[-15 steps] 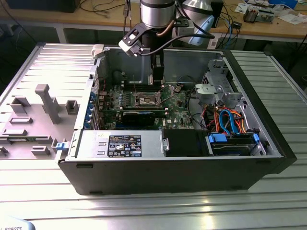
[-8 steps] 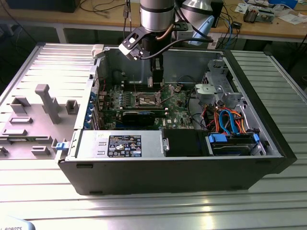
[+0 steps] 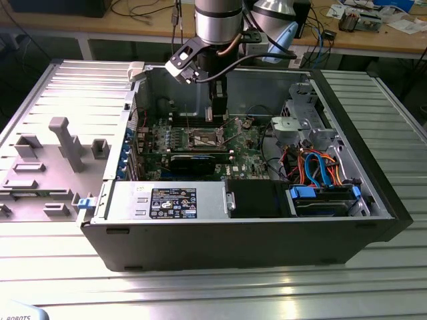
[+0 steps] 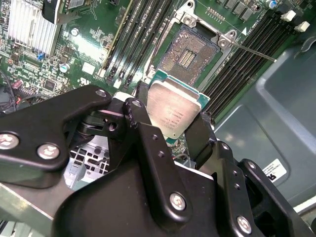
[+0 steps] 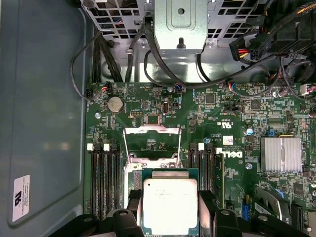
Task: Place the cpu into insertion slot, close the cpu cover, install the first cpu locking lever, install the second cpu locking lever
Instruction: 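Place the cpu into insertion slot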
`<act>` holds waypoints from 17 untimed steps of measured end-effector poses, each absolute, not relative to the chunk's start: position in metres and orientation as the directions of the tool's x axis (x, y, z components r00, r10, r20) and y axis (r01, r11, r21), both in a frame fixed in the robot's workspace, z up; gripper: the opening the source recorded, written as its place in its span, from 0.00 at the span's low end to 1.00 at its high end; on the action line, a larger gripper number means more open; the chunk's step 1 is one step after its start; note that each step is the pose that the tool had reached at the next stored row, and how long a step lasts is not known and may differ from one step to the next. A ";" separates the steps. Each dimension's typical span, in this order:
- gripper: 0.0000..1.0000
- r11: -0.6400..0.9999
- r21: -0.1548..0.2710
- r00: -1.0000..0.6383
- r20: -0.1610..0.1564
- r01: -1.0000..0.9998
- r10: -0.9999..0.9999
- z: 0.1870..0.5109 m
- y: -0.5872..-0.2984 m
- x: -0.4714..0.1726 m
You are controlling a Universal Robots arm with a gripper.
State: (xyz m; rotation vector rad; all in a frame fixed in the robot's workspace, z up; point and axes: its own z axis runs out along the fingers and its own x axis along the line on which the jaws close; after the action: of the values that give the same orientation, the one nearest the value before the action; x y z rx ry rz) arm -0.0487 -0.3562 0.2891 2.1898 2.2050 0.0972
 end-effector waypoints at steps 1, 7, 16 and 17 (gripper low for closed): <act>0.54 0.006 0.067 -0.008 0.021 0.998 1.000 0.289 -0.356 -0.049; 0.54 0.006 0.067 -0.007 0.021 0.998 1.000 0.287 -0.356 -0.050; 0.54 0.007 0.067 -0.008 0.021 0.998 1.000 0.267 -0.354 -0.057; 0.54 0.007 0.067 -0.008 0.021 0.998 1.000 0.265 -0.353 -0.058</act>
State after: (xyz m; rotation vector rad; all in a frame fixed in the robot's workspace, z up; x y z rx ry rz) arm -0.0580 -0.3530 0.2646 2.1893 2.2052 0.0969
